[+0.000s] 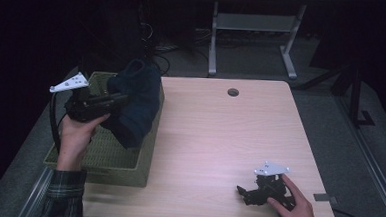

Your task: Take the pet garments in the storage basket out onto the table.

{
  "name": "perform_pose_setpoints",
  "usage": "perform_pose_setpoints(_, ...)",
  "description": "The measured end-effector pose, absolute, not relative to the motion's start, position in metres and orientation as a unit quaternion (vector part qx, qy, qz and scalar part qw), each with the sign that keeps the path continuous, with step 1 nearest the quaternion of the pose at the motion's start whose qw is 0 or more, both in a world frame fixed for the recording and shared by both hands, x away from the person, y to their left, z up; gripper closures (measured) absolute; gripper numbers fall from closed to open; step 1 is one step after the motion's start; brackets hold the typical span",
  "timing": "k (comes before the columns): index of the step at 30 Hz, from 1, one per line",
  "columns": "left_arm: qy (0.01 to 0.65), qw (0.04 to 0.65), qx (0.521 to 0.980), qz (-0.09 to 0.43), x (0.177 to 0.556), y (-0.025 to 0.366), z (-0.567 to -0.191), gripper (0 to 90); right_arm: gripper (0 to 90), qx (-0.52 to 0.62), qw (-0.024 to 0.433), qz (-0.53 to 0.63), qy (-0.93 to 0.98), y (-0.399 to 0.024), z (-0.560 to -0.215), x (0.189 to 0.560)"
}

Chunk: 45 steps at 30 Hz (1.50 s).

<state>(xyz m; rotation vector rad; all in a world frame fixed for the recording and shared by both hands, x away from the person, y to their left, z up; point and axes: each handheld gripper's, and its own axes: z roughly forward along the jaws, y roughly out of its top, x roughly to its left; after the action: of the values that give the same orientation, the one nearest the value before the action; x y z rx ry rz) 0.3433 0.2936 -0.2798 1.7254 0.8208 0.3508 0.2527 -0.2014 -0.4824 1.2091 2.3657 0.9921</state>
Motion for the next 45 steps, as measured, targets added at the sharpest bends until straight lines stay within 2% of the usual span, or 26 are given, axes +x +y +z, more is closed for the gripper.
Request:
perform_pose_setpoints(24, 0.273, 0.584, 0.754, 0.125, 0.348, 0.218, -0.262, 78.3, 0.0, 0.421, 0.153, 0.345, 0.825, -0.202, -0.482, 0.253)
perform_pose_setpoints(35, 0.250, 0.581, 0.767, 0.106, 0.349, 0.184, -0.268, 78.3, 0.0, 0.421, 0.153, 0.345, 0.825, -0.202, -0.482, 0.253)
perform_pose_setpoints(45, 0.246, 0.572, 0.778, 0.085, 0.355, 0.150, -0.288, 78.2, 0.0, 0.421, 0.153, 0.345, 0.825, -0.202, -0.482, 0.253)
